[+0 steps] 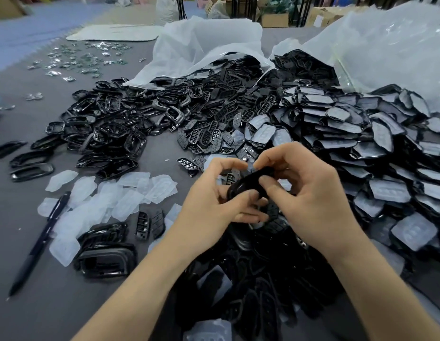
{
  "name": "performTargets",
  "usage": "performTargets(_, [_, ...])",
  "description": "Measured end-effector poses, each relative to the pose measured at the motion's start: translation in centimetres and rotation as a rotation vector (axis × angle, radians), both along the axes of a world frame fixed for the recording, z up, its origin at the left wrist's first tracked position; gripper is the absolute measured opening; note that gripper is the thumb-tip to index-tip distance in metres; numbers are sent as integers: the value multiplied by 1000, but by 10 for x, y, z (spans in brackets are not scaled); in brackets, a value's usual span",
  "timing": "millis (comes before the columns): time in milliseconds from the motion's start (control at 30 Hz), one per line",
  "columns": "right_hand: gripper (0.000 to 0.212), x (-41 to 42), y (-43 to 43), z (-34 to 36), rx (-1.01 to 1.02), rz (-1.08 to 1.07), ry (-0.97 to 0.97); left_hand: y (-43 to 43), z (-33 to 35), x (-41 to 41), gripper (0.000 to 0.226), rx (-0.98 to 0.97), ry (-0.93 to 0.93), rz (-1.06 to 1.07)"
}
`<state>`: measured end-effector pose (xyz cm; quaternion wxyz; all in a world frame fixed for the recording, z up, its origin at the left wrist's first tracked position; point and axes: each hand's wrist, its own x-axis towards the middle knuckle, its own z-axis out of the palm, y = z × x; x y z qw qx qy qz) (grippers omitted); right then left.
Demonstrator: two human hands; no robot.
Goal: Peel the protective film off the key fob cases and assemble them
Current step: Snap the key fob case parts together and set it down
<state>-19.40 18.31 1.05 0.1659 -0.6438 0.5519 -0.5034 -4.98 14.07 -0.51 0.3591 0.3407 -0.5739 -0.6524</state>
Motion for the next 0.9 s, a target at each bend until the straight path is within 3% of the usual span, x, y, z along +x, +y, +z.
performTargets(100, [27,4,1,0,-117,-23,32,-2,1,2,20,-28,5,-40])
performTargets(233, [20,-3,0,-1,-129,-152,9,-17,2,14,19,-32,63,200])
performTargets(367, [39,19,-3,-17,154,0,366,-29,3,27,21,207,191,311])
performTargets(467, [38,31,-5,-26,255,40,524,-28,3,29,21,205,168,256])
performTargets(700, [16,25,-3,-27,203,-92,315,-23,2,24,31,131,177,305])
performTargets(900, [16,20,-4,-21,-14,-300,59,-26,-3,24,39,40,148,316])
